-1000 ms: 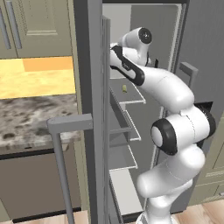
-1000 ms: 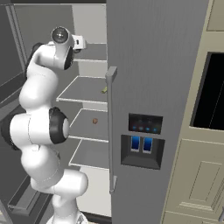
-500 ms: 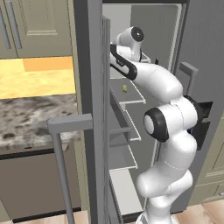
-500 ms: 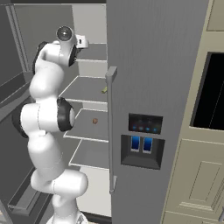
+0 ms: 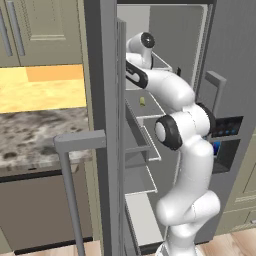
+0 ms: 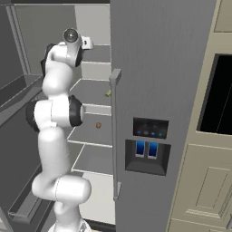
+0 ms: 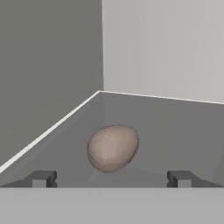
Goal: Pick the egg and butter from the fridge and place them by the bowl for mixing.
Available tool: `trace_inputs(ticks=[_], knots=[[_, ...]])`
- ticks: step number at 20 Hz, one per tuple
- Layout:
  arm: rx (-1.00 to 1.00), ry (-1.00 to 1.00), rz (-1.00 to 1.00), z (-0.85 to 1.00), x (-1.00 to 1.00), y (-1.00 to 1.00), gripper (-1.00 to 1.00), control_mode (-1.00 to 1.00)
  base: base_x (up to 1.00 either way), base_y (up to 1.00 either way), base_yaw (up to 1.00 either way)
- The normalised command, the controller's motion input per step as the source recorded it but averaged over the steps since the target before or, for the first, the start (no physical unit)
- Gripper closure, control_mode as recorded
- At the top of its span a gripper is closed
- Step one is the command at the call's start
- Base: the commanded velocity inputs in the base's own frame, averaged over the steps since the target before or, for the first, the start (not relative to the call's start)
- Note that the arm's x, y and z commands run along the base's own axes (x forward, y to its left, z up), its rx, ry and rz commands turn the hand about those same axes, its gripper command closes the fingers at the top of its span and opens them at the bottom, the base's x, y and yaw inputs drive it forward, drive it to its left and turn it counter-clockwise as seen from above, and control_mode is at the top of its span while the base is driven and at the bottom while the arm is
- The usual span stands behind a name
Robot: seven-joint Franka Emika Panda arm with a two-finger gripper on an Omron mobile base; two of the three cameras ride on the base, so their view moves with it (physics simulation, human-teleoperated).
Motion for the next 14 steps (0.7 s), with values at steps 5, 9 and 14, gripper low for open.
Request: trace_inputs(ticks=[5,9,14], knots=[[0.00,0.01,0.00,-0.07,0.51,0.18,-1.00,-1.00,0.00,0.00,0.00],[0.00,0.05,-0.01,-0.10,0.15,0.17,-1.00,-1.00,0.00,0.00,0.00],[0.00,0.02,-0.03,-0.04,0.30,0.10,-1.00,-1.00,0.00,0.00,0.00]])
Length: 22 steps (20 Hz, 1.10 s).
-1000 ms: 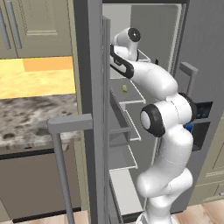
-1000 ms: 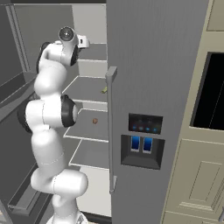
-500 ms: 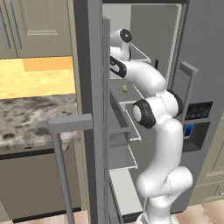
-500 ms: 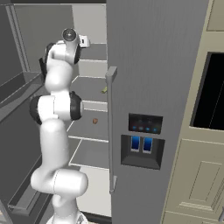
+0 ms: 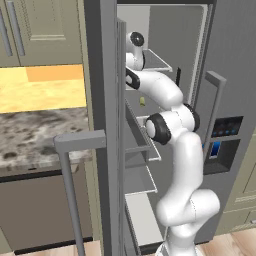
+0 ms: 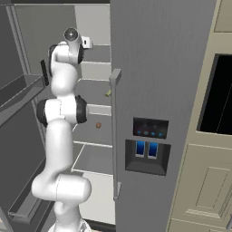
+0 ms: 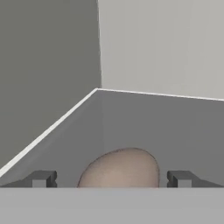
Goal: Pick the egg and butter from the fridge and place them by the bowl for mixing.
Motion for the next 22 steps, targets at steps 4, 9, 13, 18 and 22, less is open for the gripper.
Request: trace_inputs(ticks=[4,9,13,18,22], knots=[[0.00,0.08,-0.05,-0.21,0.37,0.02,-1.00,-1.00,0.00,0.00,0.00],[0.00,0.01,-0.06,-0.07,0.19,0.01,-1.00,-1.00,0.00,0.00,0.00],[0.00,0.00,-0.07,-0.17,0.06,0.03,-1.00,-1.00,0.00,0.00,0.00],[0.00,0.00,-0.08,-0.26,-0.04,0.00,-1.00,-1.00,0.00,0.00,0.00],[0.00,0.00,-0.10,-0.26,-0.07,0.00,-1.00,-1.00,0.00,0.00,0.00]])
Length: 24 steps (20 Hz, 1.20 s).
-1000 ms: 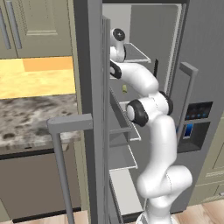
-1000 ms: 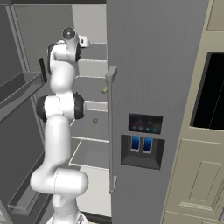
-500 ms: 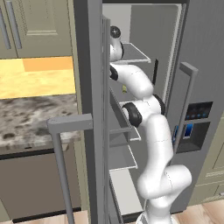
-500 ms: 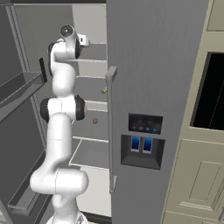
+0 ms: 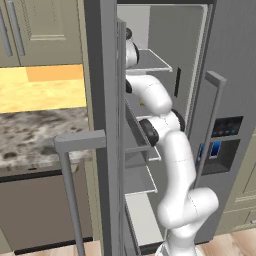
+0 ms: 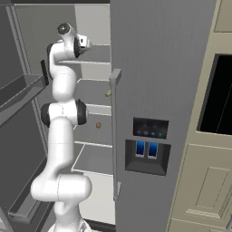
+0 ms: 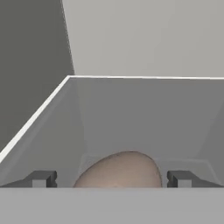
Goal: Pick the egg and butter from the fridge and place them by the bowl for mixing.
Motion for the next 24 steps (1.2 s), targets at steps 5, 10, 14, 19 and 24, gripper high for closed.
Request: trace_inputs(ticks=[5,10,14,19,24], knots=[[0.00,0.00,-0.05,-0.36,0.07,0.06,1.00,-1.00,0.00,0.00,0.00],[0.01,0.00,-0.02,-0.20,-0.11,-0.03,1.00,-1.00,0.00,0.00,0.00],[0.06,-0.07,0.00,0.04,-0.51,-0.03,1.00,-1.00,0.00,0.00,0.00],[0.03,0.00,0.00,0.01,-0.61,-0.17,1.00,-1.00,0.00,0.00,0.00],[0.00,-0.10,0.00,-0.45,-0.81,-0.34,1.00,-1.00,0.00,0.00,0.00]])
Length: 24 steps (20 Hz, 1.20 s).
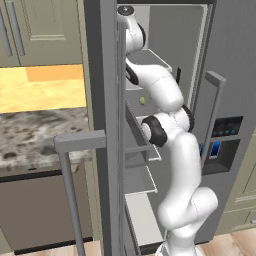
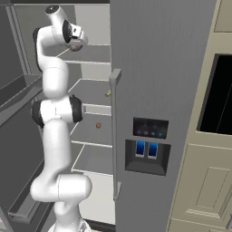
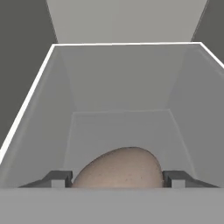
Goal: Pick the egg and butter from the fridge and place them by the bowl for mixing.
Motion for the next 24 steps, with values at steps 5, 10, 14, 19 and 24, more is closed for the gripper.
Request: trace_inputs(ticks=[5,10,14,19,24], knots=[[0.00,-0.17,0.00,-0.38,-0.85,-0.26,1.00,-1.00,0.00,0.00,0.00],[0.03,-0.24,0.02,-0.16,-0.83,-0.23,1.00,-1.00,0.00,0.00,0.00],[0.07,-0.24,0.04,-0.06,-0.86,-0.20,1.00,-1.00,0.00,0.00,0.00],[0.06,-0.14,0.02,-0.02,-0.86,-0.24,1.00,-1.00,0.00,0.00,0.00],[0.01,-0.02,0.00,0.04,-0.79,-0.22,1.00,-1.00,0.00,0.00,0.00]])
